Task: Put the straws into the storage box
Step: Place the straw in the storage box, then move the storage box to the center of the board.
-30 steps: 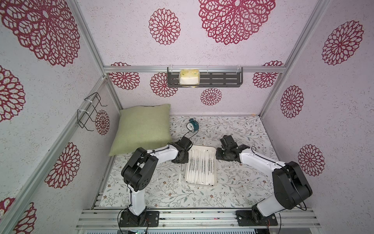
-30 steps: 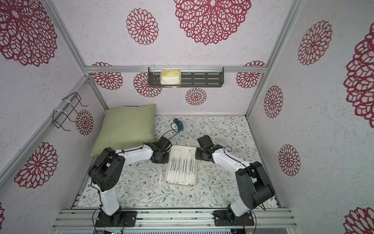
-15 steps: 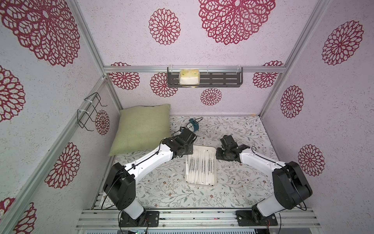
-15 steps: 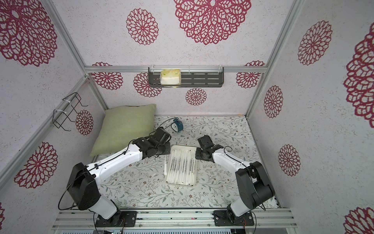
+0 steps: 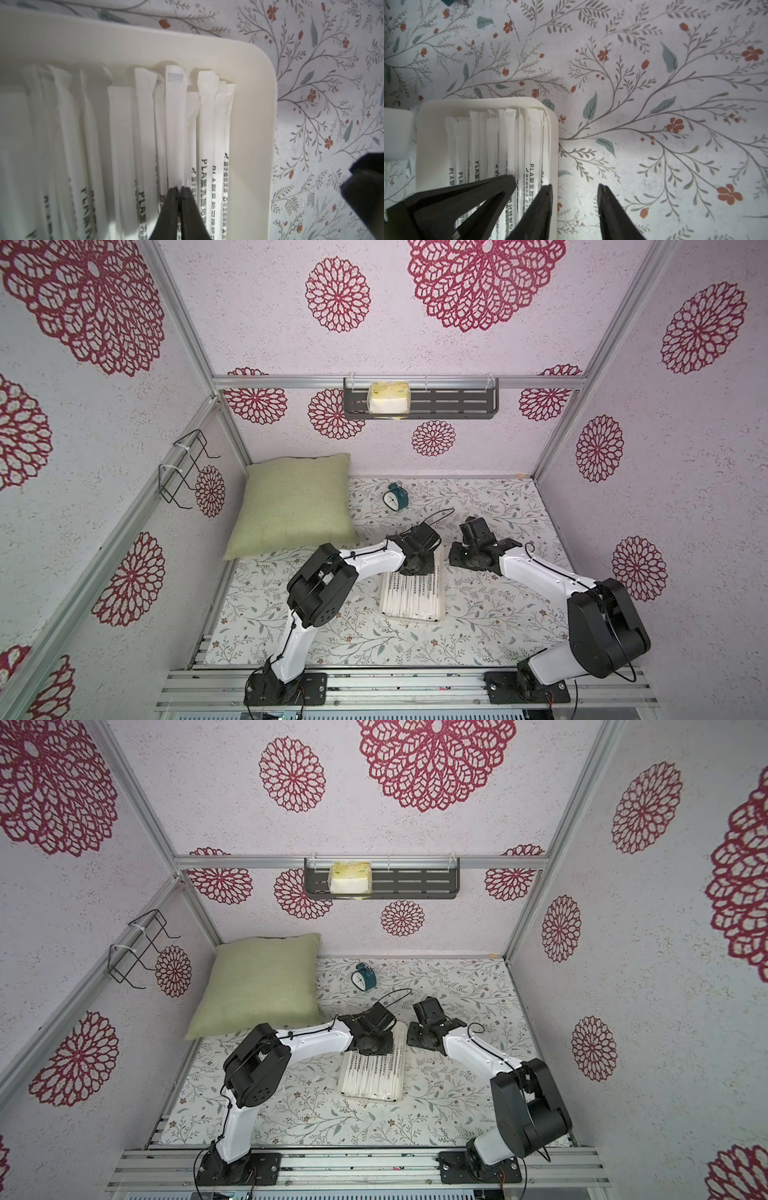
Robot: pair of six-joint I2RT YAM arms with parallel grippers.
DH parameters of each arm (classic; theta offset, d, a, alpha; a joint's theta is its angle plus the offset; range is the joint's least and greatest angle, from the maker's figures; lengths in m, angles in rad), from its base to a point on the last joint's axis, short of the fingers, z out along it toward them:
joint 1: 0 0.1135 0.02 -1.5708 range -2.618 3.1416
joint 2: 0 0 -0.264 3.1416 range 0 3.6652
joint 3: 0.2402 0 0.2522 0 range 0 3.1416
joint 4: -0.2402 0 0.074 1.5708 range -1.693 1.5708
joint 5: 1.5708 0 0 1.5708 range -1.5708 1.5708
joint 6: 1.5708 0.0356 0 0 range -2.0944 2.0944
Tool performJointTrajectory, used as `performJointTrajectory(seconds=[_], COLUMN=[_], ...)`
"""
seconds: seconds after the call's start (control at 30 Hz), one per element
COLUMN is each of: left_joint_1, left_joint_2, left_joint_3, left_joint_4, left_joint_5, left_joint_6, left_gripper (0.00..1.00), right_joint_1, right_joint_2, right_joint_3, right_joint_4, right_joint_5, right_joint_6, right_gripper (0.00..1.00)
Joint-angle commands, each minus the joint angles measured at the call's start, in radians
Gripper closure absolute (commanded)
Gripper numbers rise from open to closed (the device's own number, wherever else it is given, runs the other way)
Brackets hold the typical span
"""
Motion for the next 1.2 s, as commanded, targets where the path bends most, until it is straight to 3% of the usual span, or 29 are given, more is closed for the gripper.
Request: performJointTrajectory(seconds=[0.0,0.13,0.37,0.6,0.87,1.03,1.17], left_joint_1=[-0.005,-0.002,0.033,0.159,0.247,0.259,0.291], left_joint_2=[-0.019,-0.076,-0.329,-0.586,-0.709,-0.746,-0.846], left_joint_3=[0.011,0.012,-0.084,-0.269,-0.314,-0.293,-0.326], left_joint_4=[0.019,-0.025,-0.105,-0.181,-0.315,-0.382,-0.375], left_joint_5=[0.015,-0.018,-0.106,-0.15,-0.187,-0.229,-0.251], left_joint_6=[0.001,0.027,0.063,0.084,0.097,0.111,0.168], left_gripper=[0.76,0.66,0.64,0.62,0.62,0.62,0.58], right_joint_1=[-0.003,-0.002,0.0,0.047,0.153,0.119,0.044], right_joint_2=[-0.02,-0.029,-0.028,0.005,0.068,-0.008,-0.128], right_joint_3=[-0.008,-0.03,-0.08,-0.11,-0.087,-0.084,-0.044], right_joint_4=[0.01,0.021,0.084,0.181,0.279,0.223,0.107], right_joint_5=[-0.026,-0.058,-0.132,-0.17,-0.186,-0.133,-0.111], right_joint_6=[-0.007,0.007,0.053,0.094,0.158,0.131,0.033], right_gripper=[0.58,0.58,0.59,0.7,0.73,0.71,0.64])
